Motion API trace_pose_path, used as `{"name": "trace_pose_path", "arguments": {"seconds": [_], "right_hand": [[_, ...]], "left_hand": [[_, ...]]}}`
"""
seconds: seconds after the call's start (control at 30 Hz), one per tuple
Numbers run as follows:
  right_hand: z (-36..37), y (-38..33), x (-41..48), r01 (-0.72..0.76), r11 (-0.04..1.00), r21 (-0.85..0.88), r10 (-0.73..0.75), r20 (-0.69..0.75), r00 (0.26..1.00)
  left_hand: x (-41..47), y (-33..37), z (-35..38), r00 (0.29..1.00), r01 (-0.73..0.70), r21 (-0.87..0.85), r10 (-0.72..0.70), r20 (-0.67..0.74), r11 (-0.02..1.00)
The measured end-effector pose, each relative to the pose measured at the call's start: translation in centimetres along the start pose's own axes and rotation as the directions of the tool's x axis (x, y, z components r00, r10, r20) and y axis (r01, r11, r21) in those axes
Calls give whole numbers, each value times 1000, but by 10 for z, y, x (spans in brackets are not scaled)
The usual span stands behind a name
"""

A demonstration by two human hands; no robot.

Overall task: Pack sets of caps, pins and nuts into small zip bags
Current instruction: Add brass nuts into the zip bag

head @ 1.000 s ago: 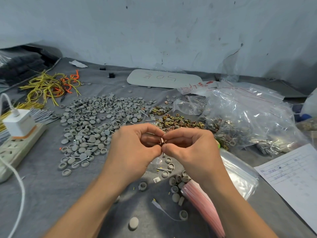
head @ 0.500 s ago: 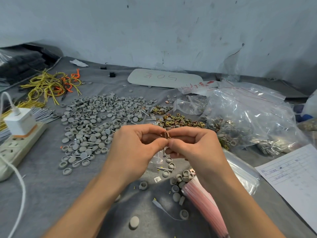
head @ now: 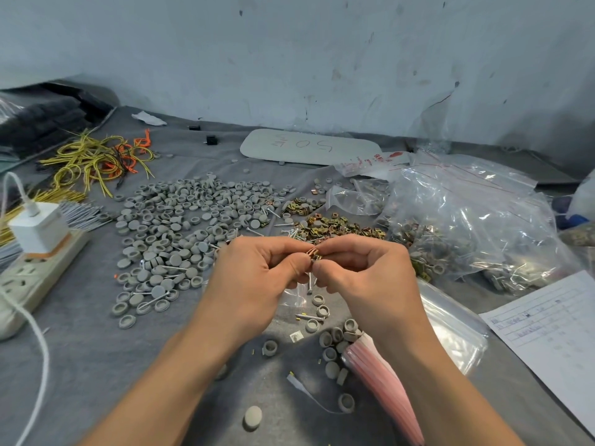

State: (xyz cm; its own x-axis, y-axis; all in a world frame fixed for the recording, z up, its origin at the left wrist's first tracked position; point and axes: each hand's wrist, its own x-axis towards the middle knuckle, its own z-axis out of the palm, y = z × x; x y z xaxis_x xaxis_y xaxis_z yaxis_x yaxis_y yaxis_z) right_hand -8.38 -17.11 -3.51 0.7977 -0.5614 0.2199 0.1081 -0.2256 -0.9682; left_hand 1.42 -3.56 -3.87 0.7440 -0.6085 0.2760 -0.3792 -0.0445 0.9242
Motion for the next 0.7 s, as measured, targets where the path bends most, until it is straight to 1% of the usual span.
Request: {"name": "trace_pose_path", "arguments": {"seconds": [0.1, 0.27, 0.4, 0.47, 0.5, 0.57, 0.63, 0.7], "right_hand": [[-1, -2, 1, 11, 1000, 3, -10, -4, 1000], [1, -1, 1, 3, 1000, -12, -4, -42, 999], [1, -4, 0, 9, 1000, -22, -9, -18, 1000], [1, -5, -1, -8, 1000, -4, 8, -7, 1000], [2, -6, -1, -36, 999, 37, 35, 9, 999], [1, -8, -1, -154, 971, 185, 143, 74, 987], [-1, -9, 1, -325, 872, 365, 283, 165, 945], [-4, -9, 4, -446, 757, 478, 381, 232, 895]], "left_hand": [[0, 1, 0, 1000, -18, 15, 18, 2, 1000], [-1, 1, 0, 999, -31, 33, 32, -42, 999], [-1, 2, -1, 999, 4, 35, -2, -51, 999], [-1, 3, -1, 998, 43, -6, -43, -47, 999], [0, 5, -1, 996, 74, -58, -77, -44, 996], [1, 9, -2, 989, 136, -185, -145, -36, 973], [1, 11, -3, 983, 152, -272, -175, -61, 950], [1, 11, -6, 983, 130, -304, -162, -83, 944]]}}
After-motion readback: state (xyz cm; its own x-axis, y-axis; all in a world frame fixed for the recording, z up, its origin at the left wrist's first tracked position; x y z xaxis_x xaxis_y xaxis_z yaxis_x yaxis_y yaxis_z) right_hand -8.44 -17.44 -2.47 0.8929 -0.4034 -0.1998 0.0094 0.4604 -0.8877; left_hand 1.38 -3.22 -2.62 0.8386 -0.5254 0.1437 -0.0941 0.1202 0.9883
